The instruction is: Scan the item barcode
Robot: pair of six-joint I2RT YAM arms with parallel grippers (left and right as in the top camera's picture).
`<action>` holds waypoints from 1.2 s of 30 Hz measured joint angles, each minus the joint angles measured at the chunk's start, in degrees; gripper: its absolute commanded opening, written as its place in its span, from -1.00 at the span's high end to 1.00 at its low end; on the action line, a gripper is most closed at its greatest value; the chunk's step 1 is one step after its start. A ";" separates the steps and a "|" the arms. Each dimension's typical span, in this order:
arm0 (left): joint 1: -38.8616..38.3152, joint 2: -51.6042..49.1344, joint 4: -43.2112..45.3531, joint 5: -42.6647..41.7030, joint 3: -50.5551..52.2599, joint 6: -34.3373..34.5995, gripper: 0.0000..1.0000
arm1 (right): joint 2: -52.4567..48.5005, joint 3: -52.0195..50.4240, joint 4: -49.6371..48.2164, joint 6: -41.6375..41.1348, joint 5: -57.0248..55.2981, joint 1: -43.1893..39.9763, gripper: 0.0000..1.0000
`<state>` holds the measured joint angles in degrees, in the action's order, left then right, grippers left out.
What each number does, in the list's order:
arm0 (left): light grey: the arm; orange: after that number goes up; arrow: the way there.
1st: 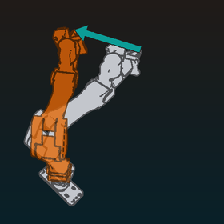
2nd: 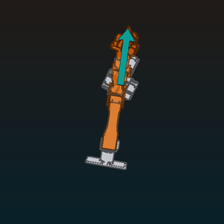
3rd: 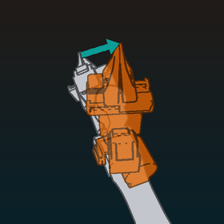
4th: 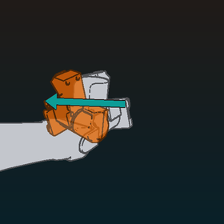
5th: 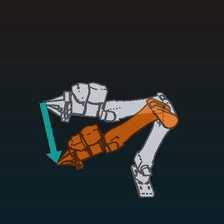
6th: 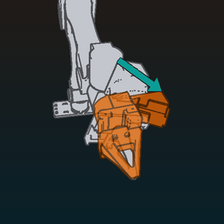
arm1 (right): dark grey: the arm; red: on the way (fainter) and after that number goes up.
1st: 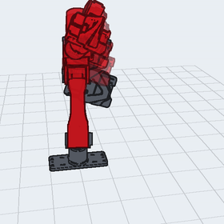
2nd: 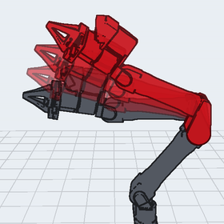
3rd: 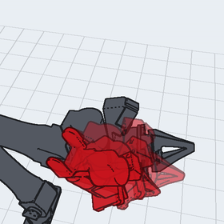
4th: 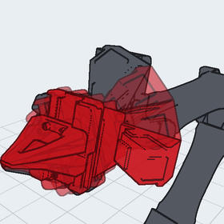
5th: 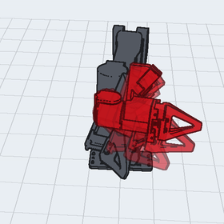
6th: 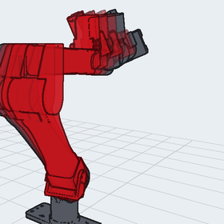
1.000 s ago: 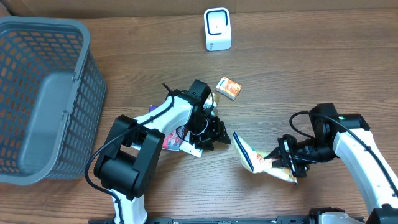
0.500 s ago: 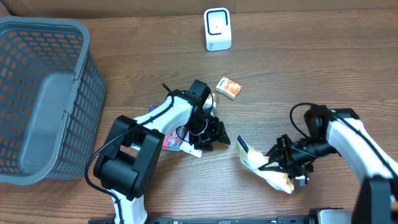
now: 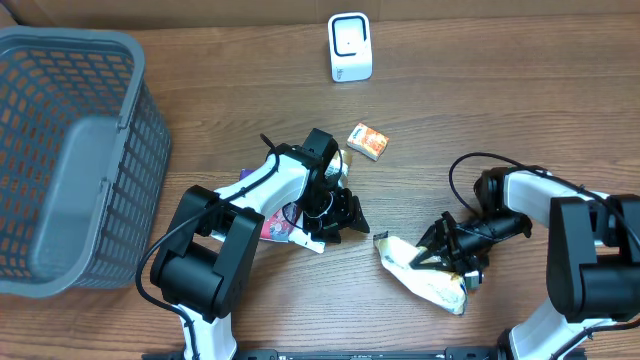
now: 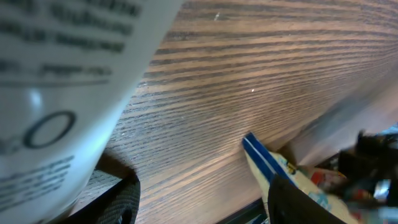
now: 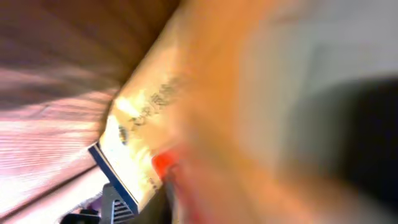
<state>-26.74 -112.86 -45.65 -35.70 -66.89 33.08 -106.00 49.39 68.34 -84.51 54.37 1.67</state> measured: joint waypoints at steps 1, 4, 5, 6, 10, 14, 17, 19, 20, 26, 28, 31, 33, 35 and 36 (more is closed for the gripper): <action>0.00 0.00 0.00 0.00 0.00 0.00 -0.22 | 0.00 0.83 -0.24 1.29 -1.33 -0.24 -0.50; 0.00 0.00 0.00 0.00 0.00 0.00 -0.22 | -0.04 4.00 -0.17 5.42 -5.09 -1.38 -0.82; 0.00 0.00 0.00 -0.02 0.00 0.00 -0.22 | -0.04 5.20 0.17 6.69 -6.19 -1.70 -0.88; 0.00 0.00 0.02 0.00 0.00 0.00 -0.22 | -0.04 6.47 0.68 7.91 -7.21 -2.05 -0.94; 0.00 0.00 0.04 0.00 0.00 0.00 -0.22 | -0.04 8.94 1.62 11.04 -9.46 -2.34 -1.00; 0.00 0.04 0.04 0.00 0.00 0.00 -0.23 | -0.04 11.30 1.75 12.87 -13.20 -2.34 -1.00; 0.00 0.04 0.04 0.00 0.00 0.00 -0.23 | -0.04 13.79 1.51 14.05 -17.92 -2.34 -1.00; 0.00 0.04 0.04 0.00 0.00 0.00 -0.24 | -0.17 16.70 1.11 15.80 -21.84 -2.34 -1.00; 0.00 0.04 0.04 0.00 0.00 0.00 -0.24 | -0.33 18.82 1.31 17.29 -23.65 -2.34 -1.00; 0.00 0.04 0.04 0.00 0.00 0.00 -0.25 | -0.52 33.79 3.96 27.85 -30.77 -2.34 0.92; 0.00 0.07 0.04 0.02 0.00 0.02 -0.25 | -0.52 39.58 3.96 35.54 -31.93 -2.34 0.92; 0.00 0.13 0.00 0.28 0.00 0.31 -0.25 | -0.44 42.93 10.34 47.21 -26.97 -2.40 0.92; 0.00 0.15 0.00 0.39 0.00 0.46 -0.25 | -0.44 43.04 14.10 54.34 -23.28 -2.32 0.92; 0.00 0.15 0.02 0.42 0.00 0.66 -0.26 | -0.48 43.01 19.10 61.61 -20.13 -2.05 0.92; 0.00 0.15 0.02 0.42 0.00 0.70 -0.25 | -0.48 42.99 22.01 65.18 -18.69 -1.90 0.92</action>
<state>-26.74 -112.71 -45.63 -35.29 -66.89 33.78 -106.48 92.38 90.35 -19.33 35.68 -0.23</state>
